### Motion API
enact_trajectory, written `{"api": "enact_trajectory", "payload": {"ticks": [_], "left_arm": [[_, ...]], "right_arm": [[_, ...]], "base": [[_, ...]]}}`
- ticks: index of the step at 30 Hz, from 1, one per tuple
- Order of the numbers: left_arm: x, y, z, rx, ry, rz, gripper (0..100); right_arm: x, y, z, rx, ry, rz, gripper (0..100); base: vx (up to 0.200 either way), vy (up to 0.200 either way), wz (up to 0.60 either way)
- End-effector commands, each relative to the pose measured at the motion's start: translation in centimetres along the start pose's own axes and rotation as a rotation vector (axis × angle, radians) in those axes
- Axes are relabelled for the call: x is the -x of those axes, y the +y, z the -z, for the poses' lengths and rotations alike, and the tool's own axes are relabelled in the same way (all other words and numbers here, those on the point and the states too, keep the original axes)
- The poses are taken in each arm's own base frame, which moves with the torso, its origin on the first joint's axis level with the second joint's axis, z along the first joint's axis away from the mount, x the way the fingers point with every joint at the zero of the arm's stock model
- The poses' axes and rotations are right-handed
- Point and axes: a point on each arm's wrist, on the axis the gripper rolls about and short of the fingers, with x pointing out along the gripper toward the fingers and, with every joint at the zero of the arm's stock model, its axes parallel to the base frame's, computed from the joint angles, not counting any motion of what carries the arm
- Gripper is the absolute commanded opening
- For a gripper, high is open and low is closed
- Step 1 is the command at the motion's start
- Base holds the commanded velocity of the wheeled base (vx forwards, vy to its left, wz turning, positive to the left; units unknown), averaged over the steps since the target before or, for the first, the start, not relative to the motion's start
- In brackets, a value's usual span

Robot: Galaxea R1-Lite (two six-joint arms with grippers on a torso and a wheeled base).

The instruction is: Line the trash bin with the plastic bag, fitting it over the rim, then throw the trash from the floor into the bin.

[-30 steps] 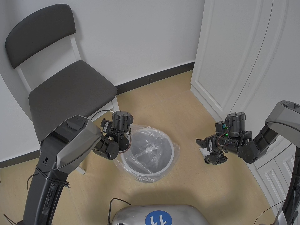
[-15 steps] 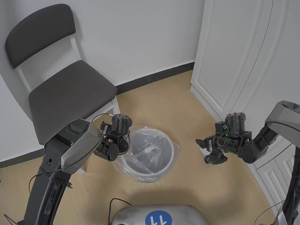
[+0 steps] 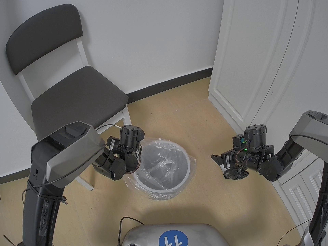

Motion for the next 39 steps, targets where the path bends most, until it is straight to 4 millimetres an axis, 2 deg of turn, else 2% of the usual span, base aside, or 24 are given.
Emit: {"api": "enact_trajectory", "payload": {"ticks": [1, 6, 12, 15, 23, 32, 39], "left_arm": [[3.5, 1.2, -2.1, 0.023, -0.03, 0.027, 100], [5.4, -0.3, 0.9, -0.061, 0.039, 0.081, 100], [4.7, -2.1, 3.2, -0.107, 0.089, 0.093, 100], [4.4, -2.3, 3.4, -0.131, 0.116, 0.094, 100], [3.3, -0.8, 3.9, -0.124, 0.155, 0.059, 100], [4.3, 0.1, 6.1, -0.048, 0.221, 0.05, 100], [3.5, 1.1, 6.8, 0.008, 0.249, 0.024, 100]], "right_arm": [[0.8, 1.2, 0.0, 0.017, 0.001, -0.027, 100], [1.4, 2.0, -0.1, 0.032, 0.0, -0.048, 100], [2.1, 2.2, -0.4, 0.041, -0.009, -0.052, 100], [2.4, 2.5, -0.3, 0.045, -0.005, -0.059, 100], [2.5, 2.5, -0.2, 0.046, -0.002, -0.058, 100], [2.6, 2.4, -0.1, 0.054, -0.001, -0.058, 100], [2.6, 2.4, -0.1, 0.054, 0.001, -0.058, 100]], "base": [[0.0, 0.0, 0.0], [0.0, 0.0, 0.0], [0.0, 0.0, 0.0], [0.0, 0.0, 0.0], [0.0, 0.0, 0.0], [0.0, 0.0, 0.0], [0.0, 0.0, 0.0]]}}
